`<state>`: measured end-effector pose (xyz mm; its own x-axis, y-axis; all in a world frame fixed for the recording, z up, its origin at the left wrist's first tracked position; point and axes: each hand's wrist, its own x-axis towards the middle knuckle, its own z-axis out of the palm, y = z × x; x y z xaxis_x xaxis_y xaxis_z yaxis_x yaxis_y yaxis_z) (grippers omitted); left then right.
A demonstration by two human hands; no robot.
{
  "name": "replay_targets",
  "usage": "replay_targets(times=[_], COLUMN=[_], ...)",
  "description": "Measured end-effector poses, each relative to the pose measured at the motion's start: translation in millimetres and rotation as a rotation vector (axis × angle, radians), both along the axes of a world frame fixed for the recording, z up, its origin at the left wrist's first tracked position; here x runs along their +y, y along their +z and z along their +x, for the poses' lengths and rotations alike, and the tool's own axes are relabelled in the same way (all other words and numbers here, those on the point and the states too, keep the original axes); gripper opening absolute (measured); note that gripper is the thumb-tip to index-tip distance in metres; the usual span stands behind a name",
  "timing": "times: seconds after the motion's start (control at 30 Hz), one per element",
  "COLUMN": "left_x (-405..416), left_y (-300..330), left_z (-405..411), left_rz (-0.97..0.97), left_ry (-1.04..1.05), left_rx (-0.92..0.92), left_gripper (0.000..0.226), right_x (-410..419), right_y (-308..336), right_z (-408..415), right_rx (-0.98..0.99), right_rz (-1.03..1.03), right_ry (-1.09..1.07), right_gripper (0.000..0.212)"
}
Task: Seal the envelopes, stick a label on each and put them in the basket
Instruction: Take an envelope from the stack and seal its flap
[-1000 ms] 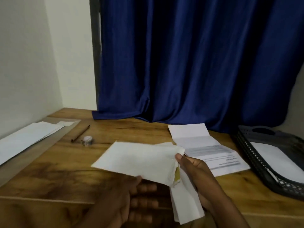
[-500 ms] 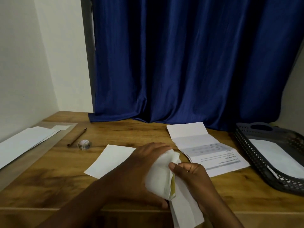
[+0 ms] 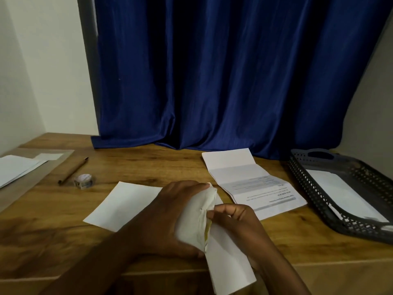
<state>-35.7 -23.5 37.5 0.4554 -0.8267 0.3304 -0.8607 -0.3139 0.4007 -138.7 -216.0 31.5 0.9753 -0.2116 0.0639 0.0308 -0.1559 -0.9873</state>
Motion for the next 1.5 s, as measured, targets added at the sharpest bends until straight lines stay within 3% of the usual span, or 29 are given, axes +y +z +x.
replay_targets(times=[0.23,0.5,0.97,1.2,1.3,1.37,1.4,1.5], left_x=[-4.6,-4.4,-5.3,-2.7,0.8,2.3,3.0,3.7], left_y=[-4.2,-6.8,-7.6,-6.9,-4.4,-3.0,-2.6,-2.8], left_z=[2.7,2.8,2.7,4.1,5.3,6.7,7.4,9.2], left_rz=[0.091,0.062,0.037,0.001,-0.030,-0.050,-0.063,-0.096], left_ry=[0.018,0.019,0.001,0.058,0.104,0.122,0.126,0.142], left_rx=[-0.227,-0.247,-0.271,-0.229,-0.231,-0.223,-0.215,-0.225], left_gripper=[0.114,0.113,0.112,0.112,0.109,0.107,0.107,0.106], right_x=[0.4,0.5,9.8,5.6,-3.0,-13.1,-17.6,-32.4], right_y=[0.9,-0.1,-1.3,5.4,7.6,7.3,9.9,21.8], right_z=[7.6,9.3,14.0,6.4,-0.9,-7.3,-11.7,-27.8], right_rx=[0.082,0.127,0.124,0.068,0.029,-0.014,-0.039,-0.065], right_rz=[0.032,-0.050,-0.114,-0.099,-0.015,-0.076,-0.134,-0.251], right_ry=[0.025,-0.067,-0.158,-0.102,-0.148,-0.248,-0.290,-0.312], right_gripper=[0.038,0.018,0.024,0.043,0.029,0.010,0.011,0.053])
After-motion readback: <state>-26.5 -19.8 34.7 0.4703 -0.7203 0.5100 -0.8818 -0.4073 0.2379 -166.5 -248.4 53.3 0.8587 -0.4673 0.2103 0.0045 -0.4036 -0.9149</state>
